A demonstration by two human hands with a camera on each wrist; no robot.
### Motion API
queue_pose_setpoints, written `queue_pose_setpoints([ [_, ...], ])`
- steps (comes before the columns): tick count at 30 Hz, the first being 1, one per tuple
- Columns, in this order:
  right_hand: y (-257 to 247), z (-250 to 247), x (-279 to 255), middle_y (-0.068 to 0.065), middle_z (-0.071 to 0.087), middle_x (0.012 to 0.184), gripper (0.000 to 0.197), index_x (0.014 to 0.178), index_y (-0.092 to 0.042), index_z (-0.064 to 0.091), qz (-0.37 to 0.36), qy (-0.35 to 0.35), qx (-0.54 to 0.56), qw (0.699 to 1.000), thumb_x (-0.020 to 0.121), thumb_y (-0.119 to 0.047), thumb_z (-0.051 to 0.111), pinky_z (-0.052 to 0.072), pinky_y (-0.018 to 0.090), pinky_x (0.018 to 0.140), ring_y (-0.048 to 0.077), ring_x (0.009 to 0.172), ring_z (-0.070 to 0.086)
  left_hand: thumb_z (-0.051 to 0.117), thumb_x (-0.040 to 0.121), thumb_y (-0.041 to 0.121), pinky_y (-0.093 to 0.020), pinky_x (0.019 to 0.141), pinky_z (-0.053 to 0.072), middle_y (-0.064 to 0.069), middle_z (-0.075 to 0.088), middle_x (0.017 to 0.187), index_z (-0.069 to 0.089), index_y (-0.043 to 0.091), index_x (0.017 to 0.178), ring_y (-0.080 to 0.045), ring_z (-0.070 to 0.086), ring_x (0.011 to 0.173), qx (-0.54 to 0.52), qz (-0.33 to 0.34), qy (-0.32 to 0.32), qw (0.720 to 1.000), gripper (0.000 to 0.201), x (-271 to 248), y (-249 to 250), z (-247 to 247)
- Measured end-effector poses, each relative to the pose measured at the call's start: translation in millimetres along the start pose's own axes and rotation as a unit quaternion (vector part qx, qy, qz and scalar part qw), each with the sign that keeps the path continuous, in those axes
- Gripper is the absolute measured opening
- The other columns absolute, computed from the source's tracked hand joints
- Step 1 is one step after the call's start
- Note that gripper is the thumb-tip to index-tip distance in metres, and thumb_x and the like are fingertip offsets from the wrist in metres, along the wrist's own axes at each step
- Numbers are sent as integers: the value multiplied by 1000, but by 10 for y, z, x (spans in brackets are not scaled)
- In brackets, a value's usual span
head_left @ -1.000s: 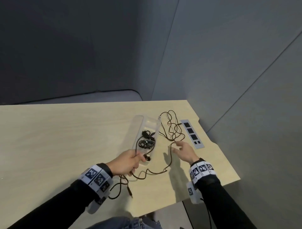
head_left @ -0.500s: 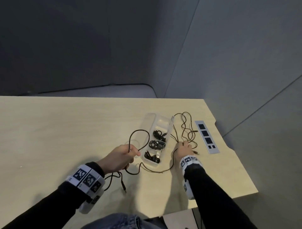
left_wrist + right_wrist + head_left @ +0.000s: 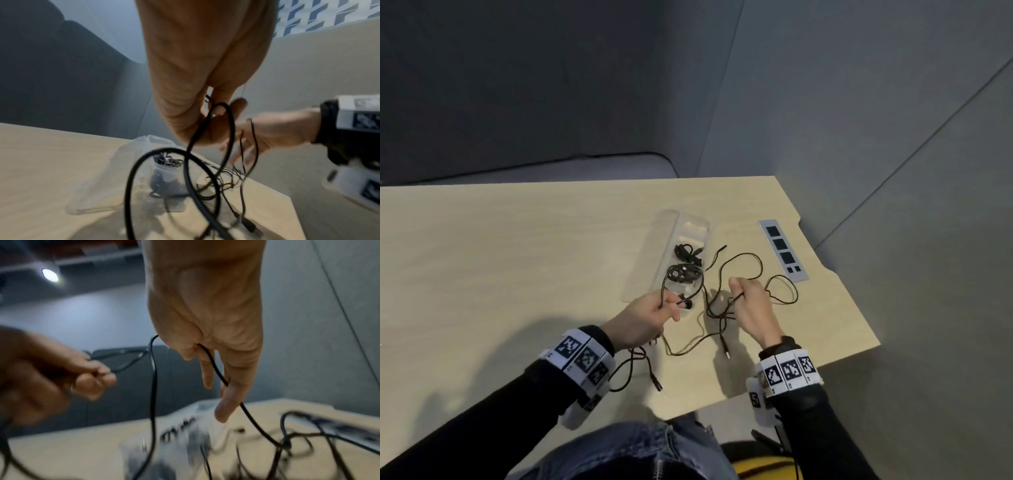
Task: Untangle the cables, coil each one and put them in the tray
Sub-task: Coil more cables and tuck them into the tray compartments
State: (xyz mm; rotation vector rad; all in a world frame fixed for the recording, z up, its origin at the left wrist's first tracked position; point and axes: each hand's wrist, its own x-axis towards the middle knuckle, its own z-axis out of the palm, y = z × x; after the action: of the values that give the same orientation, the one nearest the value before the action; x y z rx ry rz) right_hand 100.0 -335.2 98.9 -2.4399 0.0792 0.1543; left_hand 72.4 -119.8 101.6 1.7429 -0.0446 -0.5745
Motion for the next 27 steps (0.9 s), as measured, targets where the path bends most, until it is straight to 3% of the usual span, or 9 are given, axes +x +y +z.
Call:
queue_pose_setpoints([
  [2, -177, -192, -31, 9, 65, 84, 40, 89, -12, 63, 14, 33, 82, 996, 101, -36, 34, 50, 39, 76, 28, 76, 61, 63, 62, 57, -32, 63, 42, 0, 54, 91, 57, 19, 110, -17, 50, 65, -12, 20, -18, 1000, 61, -2, 47, 87],
  [5, -570, -437, -141, 7, 62, 77, 40, 97, -8, 62, 22, 14, 274, 961, 102, -36, 35, 53, 38, 66, 24, 64, 63, 78, 53, 62, -35, 91, 50, 13, 50, 129, 34, 25, 139, -13, 61, 104, 85, 66, -55, 993, 103, 1, 197, 220],
  [7, -846, -566, -212, 9, 61, 78, 40, 102, -2, 61, -12, -5, 343, 939, 103, -32, 35, 55, 30, 63, 22, 65, 63, 83, 53, 59, -35, 112, 32, 15, 37, 146, 21, 34, 144, -3, 38, 133, 115, 134, -71, 982, 113, 11, 288, 315],
  [9, -1062, -677, -263, 11, 61, 79, 40, 103, -1, 60, -43, -8, 392, 919, 103, -29, 33, 55, 28, 64, 22, 71, 64, 88, 55, 45, -35, 117, 24, 19, 34, 147, 18, 38, 143, 5, 26, 137, 59, 183, -68, 979, 113, 11, 388, 393],
  [13, -1345, -854, -327, 11, 64, 81, 41, 98, -6, 62, -93, 9, 415, 905, 104, -31, 30, 54, 34, 74, 29, 83, 66, 84, 66, 10, -37, 105, 39, 34, 48, 128, 24, 42, 138, 5, 37, 131, -80, 192, -97, 973, 98, 25, 602, 443],
  [17, -1490, -1043, -394, 10, 66, 84, 43, 95, -8, 63, -143, 37, 426, 892, 104, -32, 28, 54, 40, 81, 28, 92, 66, 64, 83, 8, -29, 88, 48, -2, 71, 96, 60, 34, 100, -4, 64, 87, 14, 198, -68, 978, 31, 170, 662, 320],
  [19, -1478, -1203, -405, 8, 66, 81, 45, 94, -8, 63, -164, 77, 443, 878, 104, -32, 27, 54, 41, 81, 29, 92, 65, 52, 88, -5, -19, 78, 48, -11, 70, 99, 61, 25, 85, 4, 61, 76, 40, 189, -42, 980, 32, 222, 612, 166],
  [22, -1348, -1456, -379, 6, 66, 75, 46, 92, -8, 63, -164, 122, 471, 858, 103, -35, 28, 57, 41, 74, 29, 89, 67, 48, 90, -9, -11, 70, 45, 12, 69, 82, 61, 13, 87, 11, 59, 69, 60, 161, -13, 985, 26, 199, 538, -152],
  [27, -1040, -1486, -264, 7, 64, 82, 39, 92, -10, 66, -131, 144, 347, 917, 101, -36, 38, 53, 28, 60, 18, 78, 62, 48, 95, 3, -17, 69, 40, 15, 57, 52, 64, 21, 83, 1, 52, 60, 93, 178, 43, 979, 26, 74, 540, -529],
])
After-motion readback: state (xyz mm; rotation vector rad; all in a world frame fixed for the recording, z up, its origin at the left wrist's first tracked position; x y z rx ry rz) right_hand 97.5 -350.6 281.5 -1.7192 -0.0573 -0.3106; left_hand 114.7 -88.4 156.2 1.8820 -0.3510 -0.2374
